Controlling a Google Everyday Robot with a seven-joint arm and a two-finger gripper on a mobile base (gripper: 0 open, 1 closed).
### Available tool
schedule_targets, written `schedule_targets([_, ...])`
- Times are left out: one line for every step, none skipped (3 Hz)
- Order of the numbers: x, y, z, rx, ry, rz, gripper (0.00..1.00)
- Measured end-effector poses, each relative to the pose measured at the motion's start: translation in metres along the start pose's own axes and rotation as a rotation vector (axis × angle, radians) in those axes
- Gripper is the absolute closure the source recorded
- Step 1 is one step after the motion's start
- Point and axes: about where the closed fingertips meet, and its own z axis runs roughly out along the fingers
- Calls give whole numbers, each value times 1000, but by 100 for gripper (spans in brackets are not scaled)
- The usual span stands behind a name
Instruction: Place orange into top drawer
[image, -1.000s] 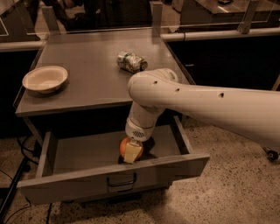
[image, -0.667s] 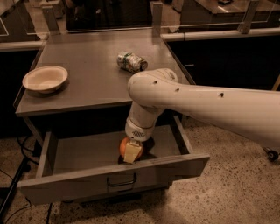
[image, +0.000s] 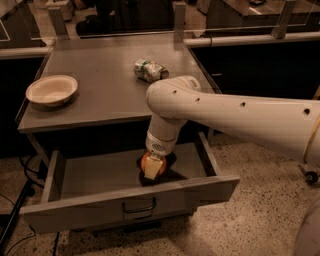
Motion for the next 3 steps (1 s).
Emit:
schedule_targets([4,-7,10,-16,5,26,100])
schedule_targets([8,-1,27,-52,6,45,100])
schedule_targets([8,-1,27,-52,6,45,100])
